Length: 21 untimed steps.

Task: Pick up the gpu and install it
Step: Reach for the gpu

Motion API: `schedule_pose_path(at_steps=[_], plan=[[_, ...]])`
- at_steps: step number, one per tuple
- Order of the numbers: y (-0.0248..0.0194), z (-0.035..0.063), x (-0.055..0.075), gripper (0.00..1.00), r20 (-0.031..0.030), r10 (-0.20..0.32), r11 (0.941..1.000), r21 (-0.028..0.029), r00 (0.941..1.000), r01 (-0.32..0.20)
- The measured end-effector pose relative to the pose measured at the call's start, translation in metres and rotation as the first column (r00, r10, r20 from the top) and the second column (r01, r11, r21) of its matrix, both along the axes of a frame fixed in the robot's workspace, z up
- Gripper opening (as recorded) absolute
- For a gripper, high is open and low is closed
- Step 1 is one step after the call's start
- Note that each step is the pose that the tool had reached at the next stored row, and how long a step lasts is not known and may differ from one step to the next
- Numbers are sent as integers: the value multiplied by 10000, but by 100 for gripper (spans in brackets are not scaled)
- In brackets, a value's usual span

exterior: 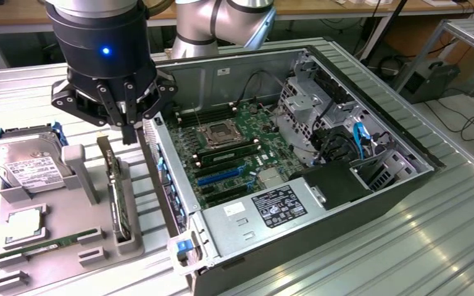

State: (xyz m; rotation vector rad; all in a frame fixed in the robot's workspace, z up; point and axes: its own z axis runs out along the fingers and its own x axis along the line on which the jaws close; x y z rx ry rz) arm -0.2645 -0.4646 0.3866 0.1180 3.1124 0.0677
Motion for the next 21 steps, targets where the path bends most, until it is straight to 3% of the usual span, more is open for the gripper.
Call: schedule_pose_path(at_steps=[21], plan=[[-45,-6,0,11,-1,0,10000,-1,10000,0]])
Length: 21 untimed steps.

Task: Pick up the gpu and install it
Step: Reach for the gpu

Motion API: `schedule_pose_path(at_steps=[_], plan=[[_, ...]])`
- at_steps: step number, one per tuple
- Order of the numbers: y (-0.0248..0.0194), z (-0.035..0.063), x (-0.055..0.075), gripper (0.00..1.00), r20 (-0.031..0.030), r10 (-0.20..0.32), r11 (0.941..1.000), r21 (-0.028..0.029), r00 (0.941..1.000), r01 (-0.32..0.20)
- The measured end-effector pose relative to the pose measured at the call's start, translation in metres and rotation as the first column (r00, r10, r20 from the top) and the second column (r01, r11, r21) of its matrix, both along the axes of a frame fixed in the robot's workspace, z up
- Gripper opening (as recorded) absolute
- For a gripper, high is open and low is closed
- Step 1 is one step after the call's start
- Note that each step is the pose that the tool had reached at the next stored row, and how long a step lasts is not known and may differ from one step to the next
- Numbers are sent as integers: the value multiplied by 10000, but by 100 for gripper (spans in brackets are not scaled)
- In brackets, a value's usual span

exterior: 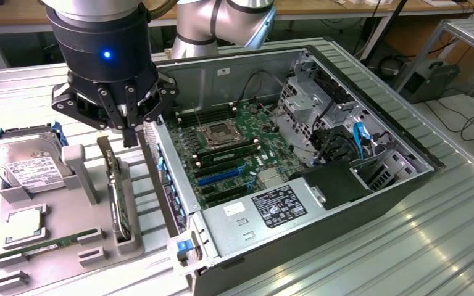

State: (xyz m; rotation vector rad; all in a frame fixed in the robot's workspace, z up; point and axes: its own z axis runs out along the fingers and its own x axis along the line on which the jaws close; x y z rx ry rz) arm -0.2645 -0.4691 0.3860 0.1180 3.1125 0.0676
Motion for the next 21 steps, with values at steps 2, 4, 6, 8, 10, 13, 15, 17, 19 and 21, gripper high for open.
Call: schedule_pose_path(at_steps=[2,4,6,8,10,13,15,17,19,21], plan=[[-5,-1,0,11,1,0,10000,0,10000,0],[-10,-2,0,11,0,0,10000,0,10000,0],[-14,-3,0,11,1,0,10000,1,10000,0],[-18,-3,0,11,0,0,10000,0,10000,0],[-22,-4,0,11,1,0,10000,0,10000,0],[-28,-5,0,11,0,0,10000,1,10000,0],[-32,-6,0,11,0,0,10000,0,10000,0],[-36,-6,0,11,0,0,10000,0,10000,0],[-42,-7,0,11,1,0,10000,0,10000,0],[-46,-8,0,11,1,0,10000,0,10000,0]])
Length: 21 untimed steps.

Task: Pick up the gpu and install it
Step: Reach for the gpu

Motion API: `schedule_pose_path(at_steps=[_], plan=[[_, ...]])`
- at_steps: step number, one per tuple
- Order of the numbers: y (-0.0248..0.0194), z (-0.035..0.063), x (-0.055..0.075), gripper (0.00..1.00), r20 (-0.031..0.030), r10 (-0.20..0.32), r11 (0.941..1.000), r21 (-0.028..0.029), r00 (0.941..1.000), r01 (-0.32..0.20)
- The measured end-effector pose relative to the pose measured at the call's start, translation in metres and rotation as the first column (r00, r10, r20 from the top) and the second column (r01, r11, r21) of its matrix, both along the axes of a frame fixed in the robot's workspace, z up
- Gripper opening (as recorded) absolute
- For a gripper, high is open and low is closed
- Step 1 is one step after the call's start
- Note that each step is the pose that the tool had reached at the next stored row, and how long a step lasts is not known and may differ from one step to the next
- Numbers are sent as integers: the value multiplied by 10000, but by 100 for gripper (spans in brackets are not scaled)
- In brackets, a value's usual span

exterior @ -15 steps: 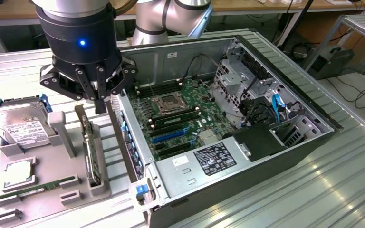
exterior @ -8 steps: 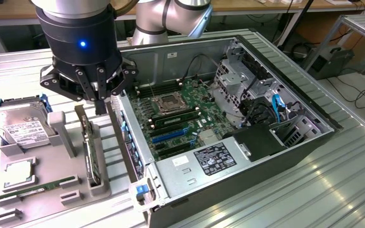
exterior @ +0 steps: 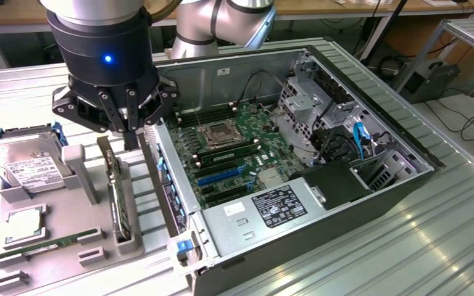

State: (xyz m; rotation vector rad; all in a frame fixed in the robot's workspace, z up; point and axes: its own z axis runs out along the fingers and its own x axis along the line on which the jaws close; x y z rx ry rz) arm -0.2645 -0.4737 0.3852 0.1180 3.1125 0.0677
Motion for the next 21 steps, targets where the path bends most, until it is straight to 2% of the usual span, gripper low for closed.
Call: schedule_pose_path(at_steps=[21], plan=[[-45,-8,0,11,0,0,10000,0,10000,0]])
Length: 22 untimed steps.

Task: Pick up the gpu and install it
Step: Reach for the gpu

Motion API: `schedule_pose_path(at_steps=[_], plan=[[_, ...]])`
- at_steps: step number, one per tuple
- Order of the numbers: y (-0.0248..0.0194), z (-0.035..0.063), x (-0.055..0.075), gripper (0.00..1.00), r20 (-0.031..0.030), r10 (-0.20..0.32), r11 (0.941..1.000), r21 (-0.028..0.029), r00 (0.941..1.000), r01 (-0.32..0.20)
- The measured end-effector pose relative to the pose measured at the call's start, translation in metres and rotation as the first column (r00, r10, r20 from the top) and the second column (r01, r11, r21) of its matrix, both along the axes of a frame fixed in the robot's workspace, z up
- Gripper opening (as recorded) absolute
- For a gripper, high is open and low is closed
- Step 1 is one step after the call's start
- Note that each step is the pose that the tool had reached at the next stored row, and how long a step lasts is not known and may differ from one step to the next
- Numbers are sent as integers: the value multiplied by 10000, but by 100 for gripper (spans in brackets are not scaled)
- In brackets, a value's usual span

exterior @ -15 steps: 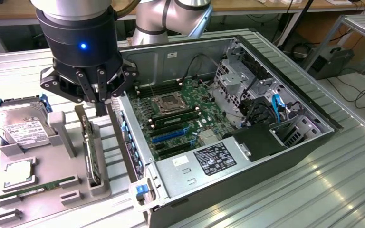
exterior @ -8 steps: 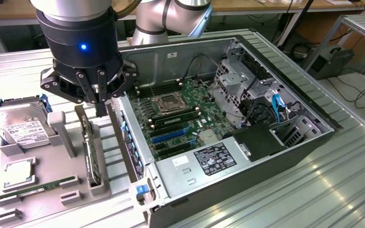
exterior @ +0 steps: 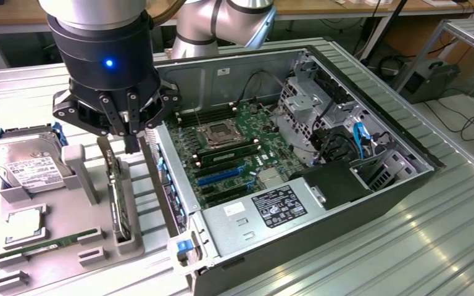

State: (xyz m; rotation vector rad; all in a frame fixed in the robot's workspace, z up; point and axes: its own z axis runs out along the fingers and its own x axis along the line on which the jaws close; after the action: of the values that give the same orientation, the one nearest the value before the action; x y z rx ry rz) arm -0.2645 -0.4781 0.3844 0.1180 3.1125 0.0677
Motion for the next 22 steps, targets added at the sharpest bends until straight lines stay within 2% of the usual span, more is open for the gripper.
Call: schedule_pose_path(at_steps=[22], plan=[[-49,-8,0,11,0,0,10000,0,10000,0]])
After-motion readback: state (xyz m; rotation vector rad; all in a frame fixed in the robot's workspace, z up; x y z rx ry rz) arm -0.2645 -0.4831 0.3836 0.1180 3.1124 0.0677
